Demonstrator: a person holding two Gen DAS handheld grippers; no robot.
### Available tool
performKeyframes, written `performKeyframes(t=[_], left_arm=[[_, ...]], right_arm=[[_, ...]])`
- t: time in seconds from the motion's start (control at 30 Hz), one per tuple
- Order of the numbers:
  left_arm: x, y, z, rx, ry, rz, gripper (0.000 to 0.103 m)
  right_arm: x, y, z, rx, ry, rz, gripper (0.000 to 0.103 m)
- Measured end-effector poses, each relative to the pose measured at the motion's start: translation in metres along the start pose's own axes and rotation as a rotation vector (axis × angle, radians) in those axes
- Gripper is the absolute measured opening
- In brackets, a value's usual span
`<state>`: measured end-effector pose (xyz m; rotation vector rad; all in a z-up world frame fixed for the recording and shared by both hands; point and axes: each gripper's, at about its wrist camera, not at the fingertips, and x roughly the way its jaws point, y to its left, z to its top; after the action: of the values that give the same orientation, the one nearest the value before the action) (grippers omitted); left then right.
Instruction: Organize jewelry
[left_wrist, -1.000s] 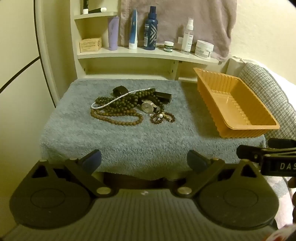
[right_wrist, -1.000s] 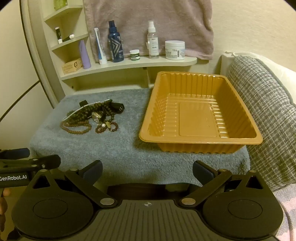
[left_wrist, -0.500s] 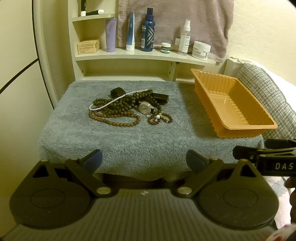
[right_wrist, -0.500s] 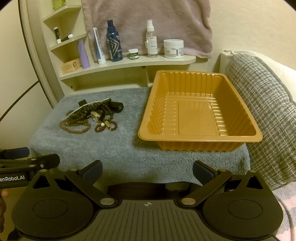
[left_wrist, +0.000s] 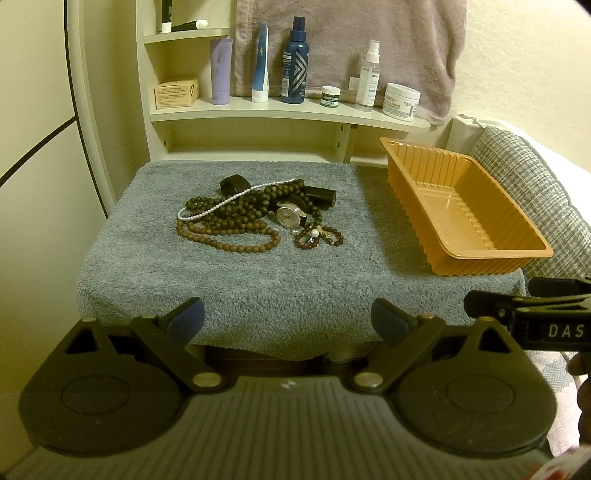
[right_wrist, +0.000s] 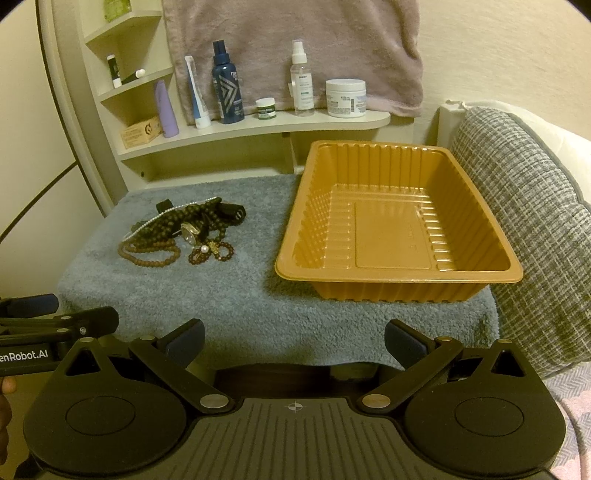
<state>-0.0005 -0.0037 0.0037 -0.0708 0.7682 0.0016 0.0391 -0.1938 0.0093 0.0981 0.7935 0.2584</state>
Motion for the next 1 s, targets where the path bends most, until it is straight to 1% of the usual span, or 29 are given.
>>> performKeyframes(t=[1.0], left_arm=[[-0.0013, -0.0016, 0.0006, -0.002, -0.001, -0.006, 0.096]], right_arm=[[0.0, -0.0001, 0.0, 0.002, -0.001, 0.001, 0.103]])
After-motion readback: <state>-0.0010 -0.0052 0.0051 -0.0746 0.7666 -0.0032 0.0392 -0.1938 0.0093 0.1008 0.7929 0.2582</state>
